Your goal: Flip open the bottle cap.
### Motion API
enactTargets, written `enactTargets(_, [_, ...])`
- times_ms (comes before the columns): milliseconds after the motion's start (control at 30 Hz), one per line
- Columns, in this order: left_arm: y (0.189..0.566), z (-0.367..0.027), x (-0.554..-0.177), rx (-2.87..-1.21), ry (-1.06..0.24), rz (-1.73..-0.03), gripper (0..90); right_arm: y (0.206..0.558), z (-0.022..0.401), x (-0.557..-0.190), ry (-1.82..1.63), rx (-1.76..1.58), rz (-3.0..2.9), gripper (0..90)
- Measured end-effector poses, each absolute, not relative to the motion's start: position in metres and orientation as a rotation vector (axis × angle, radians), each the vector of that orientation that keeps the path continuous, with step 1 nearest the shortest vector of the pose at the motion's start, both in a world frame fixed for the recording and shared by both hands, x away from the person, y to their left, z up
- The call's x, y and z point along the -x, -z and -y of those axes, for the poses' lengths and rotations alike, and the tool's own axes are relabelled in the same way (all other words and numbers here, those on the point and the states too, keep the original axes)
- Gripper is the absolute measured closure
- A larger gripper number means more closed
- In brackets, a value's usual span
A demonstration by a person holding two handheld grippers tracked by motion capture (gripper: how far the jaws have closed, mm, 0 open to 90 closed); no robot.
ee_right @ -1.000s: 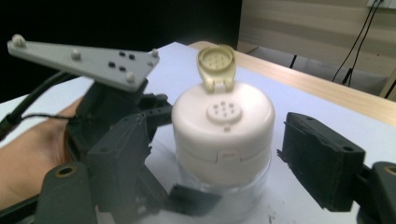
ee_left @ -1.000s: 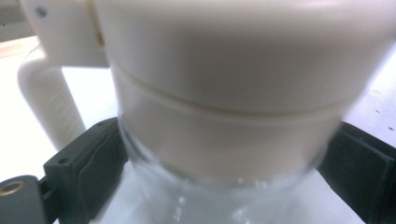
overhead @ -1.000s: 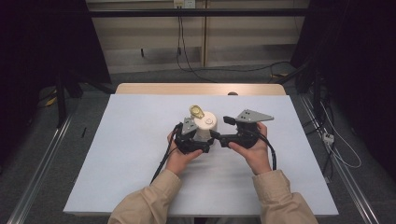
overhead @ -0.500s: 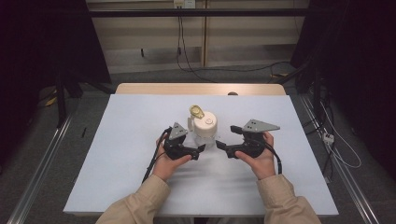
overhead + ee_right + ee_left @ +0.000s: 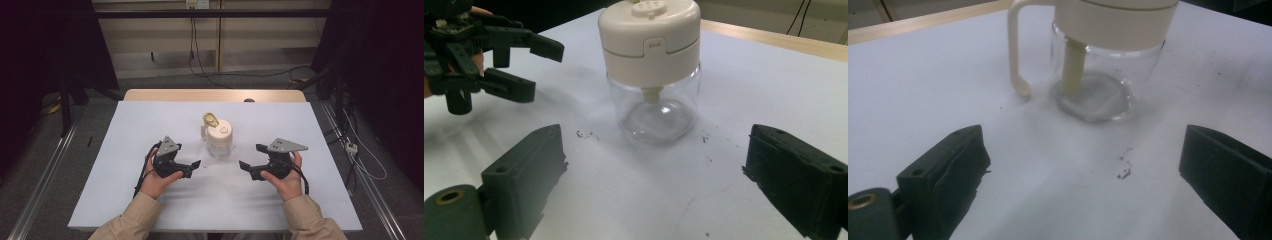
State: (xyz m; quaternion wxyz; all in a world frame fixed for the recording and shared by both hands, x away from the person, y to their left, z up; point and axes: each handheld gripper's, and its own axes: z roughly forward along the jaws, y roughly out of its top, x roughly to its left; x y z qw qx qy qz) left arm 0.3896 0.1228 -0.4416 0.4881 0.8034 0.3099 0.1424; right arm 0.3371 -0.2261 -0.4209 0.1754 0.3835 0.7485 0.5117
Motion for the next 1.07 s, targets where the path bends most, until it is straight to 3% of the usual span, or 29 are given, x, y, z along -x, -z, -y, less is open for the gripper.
enactTargets(1067, [0.432, -0.215, -0.364, -1.9, -0.385, -0.798, 4.8, 0.441, 0.257, -0.295, -1.378, -1.106, -2.12, 9.5])
